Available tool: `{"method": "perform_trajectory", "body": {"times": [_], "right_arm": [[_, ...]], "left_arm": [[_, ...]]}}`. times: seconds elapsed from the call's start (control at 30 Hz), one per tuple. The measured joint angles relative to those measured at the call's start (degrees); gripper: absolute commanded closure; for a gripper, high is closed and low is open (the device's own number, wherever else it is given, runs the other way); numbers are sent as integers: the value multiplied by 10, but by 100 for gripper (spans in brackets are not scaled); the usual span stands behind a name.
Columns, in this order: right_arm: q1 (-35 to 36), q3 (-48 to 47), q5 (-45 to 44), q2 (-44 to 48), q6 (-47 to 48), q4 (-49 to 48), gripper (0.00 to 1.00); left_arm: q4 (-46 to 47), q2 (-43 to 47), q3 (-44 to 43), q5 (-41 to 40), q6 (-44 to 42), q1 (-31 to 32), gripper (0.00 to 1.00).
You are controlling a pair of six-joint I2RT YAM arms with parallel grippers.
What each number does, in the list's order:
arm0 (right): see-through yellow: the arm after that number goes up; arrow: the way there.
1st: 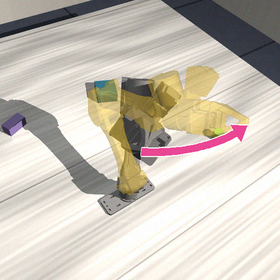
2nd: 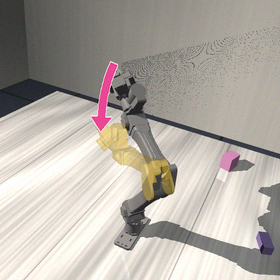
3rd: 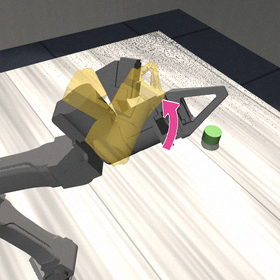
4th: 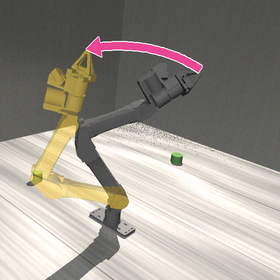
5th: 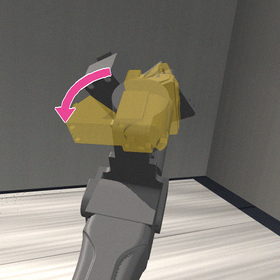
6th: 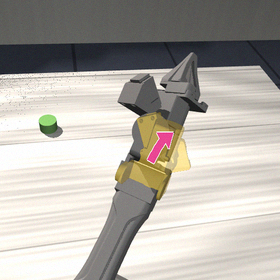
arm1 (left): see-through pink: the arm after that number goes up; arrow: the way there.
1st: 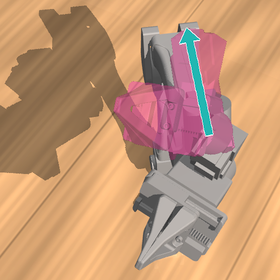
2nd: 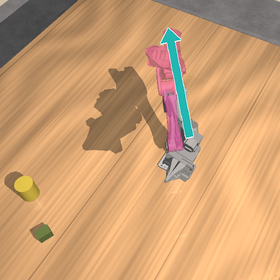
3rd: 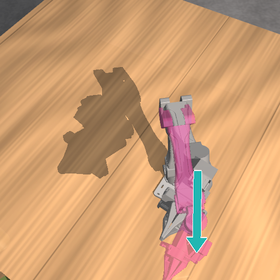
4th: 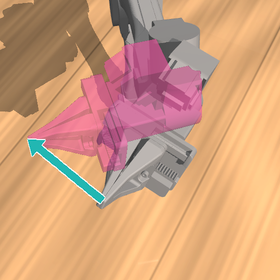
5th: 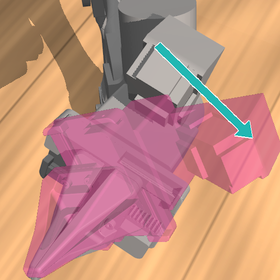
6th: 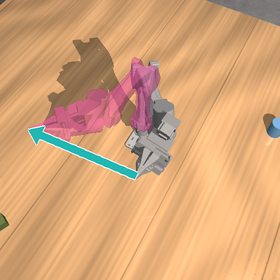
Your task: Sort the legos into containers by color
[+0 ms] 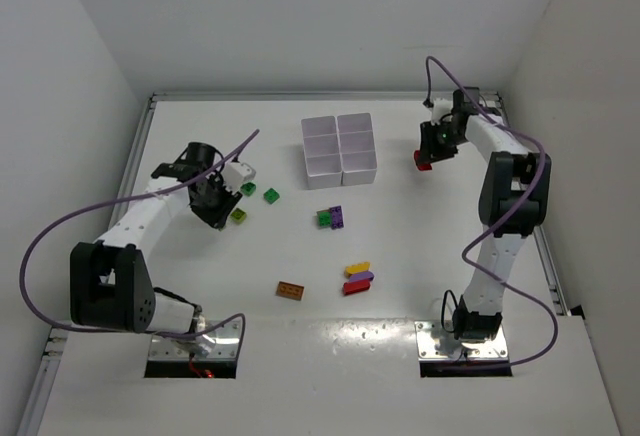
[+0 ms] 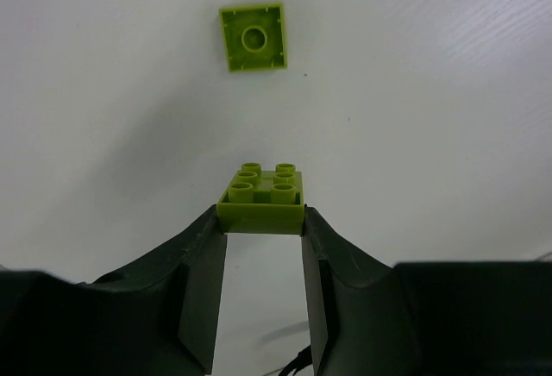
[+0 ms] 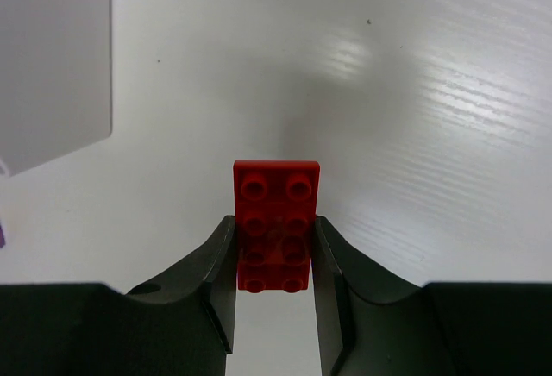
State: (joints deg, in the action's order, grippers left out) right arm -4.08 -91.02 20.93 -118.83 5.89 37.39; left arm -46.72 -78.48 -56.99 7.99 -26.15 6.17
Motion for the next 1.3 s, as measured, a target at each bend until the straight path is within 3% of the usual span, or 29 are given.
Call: {"method": "perform_trajectory", "body": {"times": [0.33, 0.57, 0.63, 0.7, 0.8, 0.83, 0.87, 1.1, 1.3], "right_arm": [[9, -29, -23, -40, 4, -9, 88], [12, -28, -24, -63, 6, -8, 81], [12, -27, -24, -64, 6, -7, 62], [13, -26, -23, -64, 8, -6, 52], [16, -26, -21, -64, 10, -5, 45], [16, -25, -20, -64, 10, -4, 35], [17, -23, -18, -64, 11, -4, 33], [23, -2, 32, -39, 11, 18, 30], [16, 62, 150, 130, 38, 47, 30]], "left_arm": [[-8, -44, 20, -21, -31, -14, 69], [-6, -105, 12, -18, -34, -21, 67], [-3, -121, 3, -15, -34, -21, 61], [-2, -134, -5, -11, -34, -21, 47], [2, -155, -16, -4, -36, -21, 36], [4, -161, -17, -1, -37, -21, 34], [7, -164, -17, 2, -37, -21, 33], [10, -144, -18, 70, -47, -37, 33], [0, -4, -63, 167, -78, -22, 27]]}}
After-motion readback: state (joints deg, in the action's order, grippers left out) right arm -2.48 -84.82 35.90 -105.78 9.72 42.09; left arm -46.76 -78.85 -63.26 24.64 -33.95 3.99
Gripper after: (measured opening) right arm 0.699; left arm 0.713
